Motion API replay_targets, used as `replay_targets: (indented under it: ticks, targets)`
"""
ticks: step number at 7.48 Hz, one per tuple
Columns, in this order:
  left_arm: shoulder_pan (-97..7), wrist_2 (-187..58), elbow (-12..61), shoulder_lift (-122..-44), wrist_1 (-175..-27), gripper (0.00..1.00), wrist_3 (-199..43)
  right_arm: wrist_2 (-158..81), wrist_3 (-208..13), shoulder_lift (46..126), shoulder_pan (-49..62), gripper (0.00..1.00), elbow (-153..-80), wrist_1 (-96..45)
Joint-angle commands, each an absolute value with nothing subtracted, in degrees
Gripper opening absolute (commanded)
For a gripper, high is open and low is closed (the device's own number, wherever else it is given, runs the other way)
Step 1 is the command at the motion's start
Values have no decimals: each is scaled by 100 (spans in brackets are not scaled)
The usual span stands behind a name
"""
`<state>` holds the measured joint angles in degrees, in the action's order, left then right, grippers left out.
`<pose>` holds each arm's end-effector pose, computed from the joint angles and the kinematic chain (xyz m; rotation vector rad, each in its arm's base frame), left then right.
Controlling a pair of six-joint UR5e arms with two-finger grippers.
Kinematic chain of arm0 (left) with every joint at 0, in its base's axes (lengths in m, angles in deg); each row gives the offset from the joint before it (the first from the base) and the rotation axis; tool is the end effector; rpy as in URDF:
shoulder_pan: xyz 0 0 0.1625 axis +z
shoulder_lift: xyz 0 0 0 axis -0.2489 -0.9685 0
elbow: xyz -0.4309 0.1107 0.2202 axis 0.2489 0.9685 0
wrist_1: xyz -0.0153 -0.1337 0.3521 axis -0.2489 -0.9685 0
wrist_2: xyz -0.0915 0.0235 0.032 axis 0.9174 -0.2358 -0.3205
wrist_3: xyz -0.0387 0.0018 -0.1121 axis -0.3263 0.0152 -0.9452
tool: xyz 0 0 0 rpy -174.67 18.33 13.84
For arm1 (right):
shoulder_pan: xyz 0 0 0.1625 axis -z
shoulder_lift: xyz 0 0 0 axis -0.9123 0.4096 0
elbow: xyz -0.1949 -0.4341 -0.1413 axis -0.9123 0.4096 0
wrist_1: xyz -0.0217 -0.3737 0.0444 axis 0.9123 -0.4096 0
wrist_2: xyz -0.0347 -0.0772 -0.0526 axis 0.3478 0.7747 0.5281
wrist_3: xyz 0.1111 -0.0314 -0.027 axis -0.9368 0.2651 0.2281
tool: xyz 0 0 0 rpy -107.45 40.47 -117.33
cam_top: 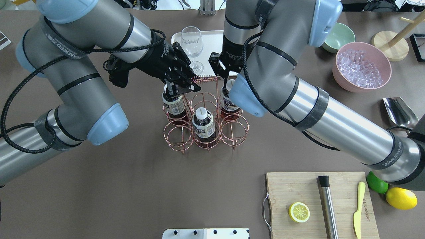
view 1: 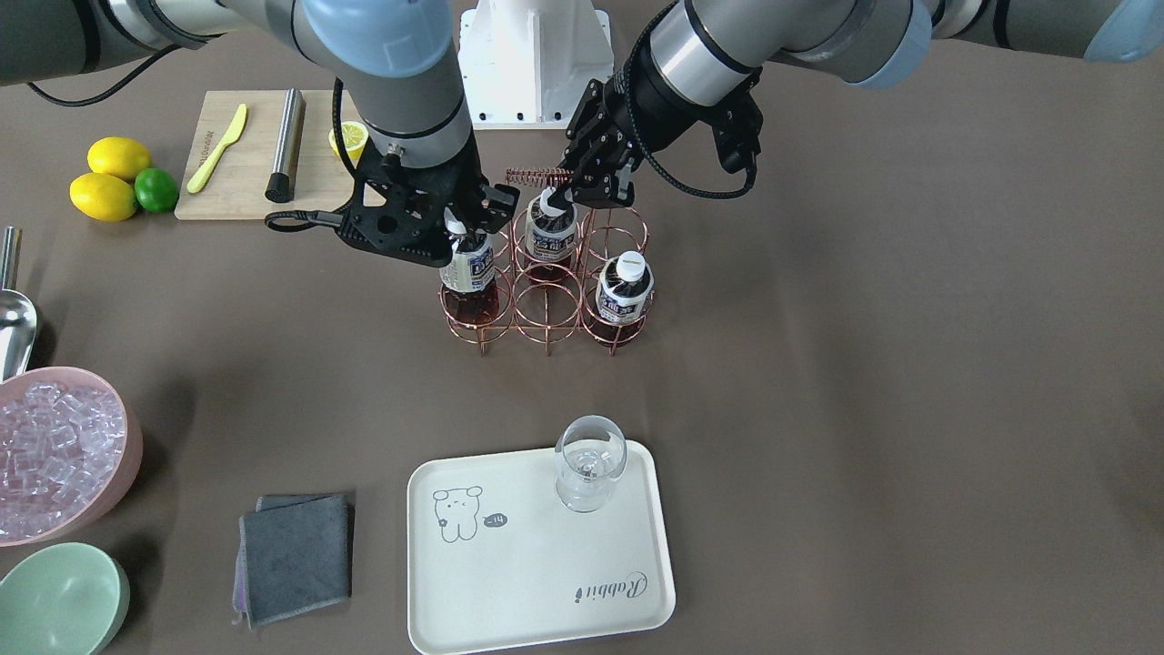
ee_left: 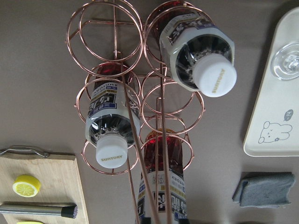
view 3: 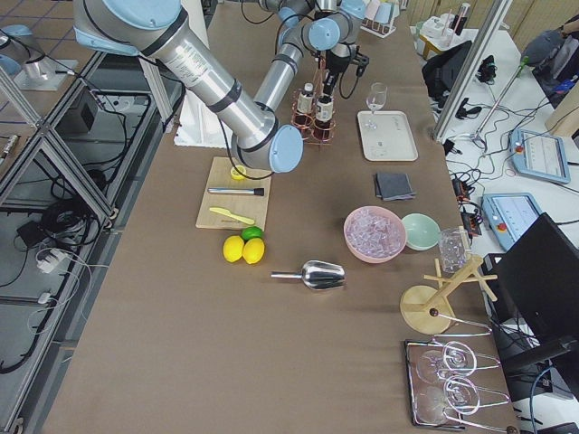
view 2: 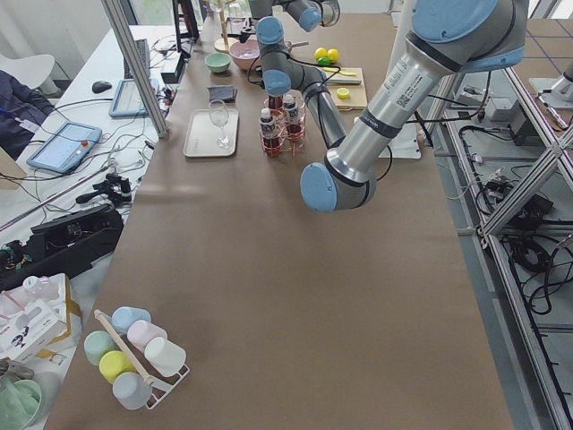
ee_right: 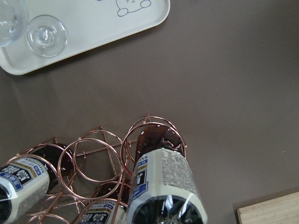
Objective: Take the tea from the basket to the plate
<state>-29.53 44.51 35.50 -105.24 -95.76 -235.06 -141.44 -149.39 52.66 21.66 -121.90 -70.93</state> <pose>0.4294 -0.4916 0.1761 -1.0665 1.0793 -1.3492 -0.4584 -0.5340 0.1768 -0.2365 -0.7602 0.2072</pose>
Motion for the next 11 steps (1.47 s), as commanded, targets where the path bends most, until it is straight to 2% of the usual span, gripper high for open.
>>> replay_targets:
  ticks: [1, 3, 4, 6, 8, 11]
  targets:
    - [-2953, 4451, 3546, -10524, -9576, 0, -23506, -13750, -14748, 5179, 2126, 0, -12702, -7452]
    - [-2953, 4451, 3546, -10524, -9576, 0, -23506, -13668, -14066, 5152, 1655, 0, -12643, -7435]
    - [-2953, 4451, 3546, -10524, -9576, 0, -23506, -13826, -13827, 5135, 1391, 0, -12355, -7313]
    - [-2971, 4451, 3537, -10532, -9558, 0, -23515, -14204, -13720, 4986, 1037, 0, -11059, -6026]
    - [-3128, 4494, 3555, -10594, -9506, 0, -23524, -14188, -13589, 4442, 1019, 0, -9652, -5241]
    - [-3532, 4994, 3642, -10673, -9313, 0, -23532, -14135, -13501, 4195, 1019, 0, -8665, -4606]
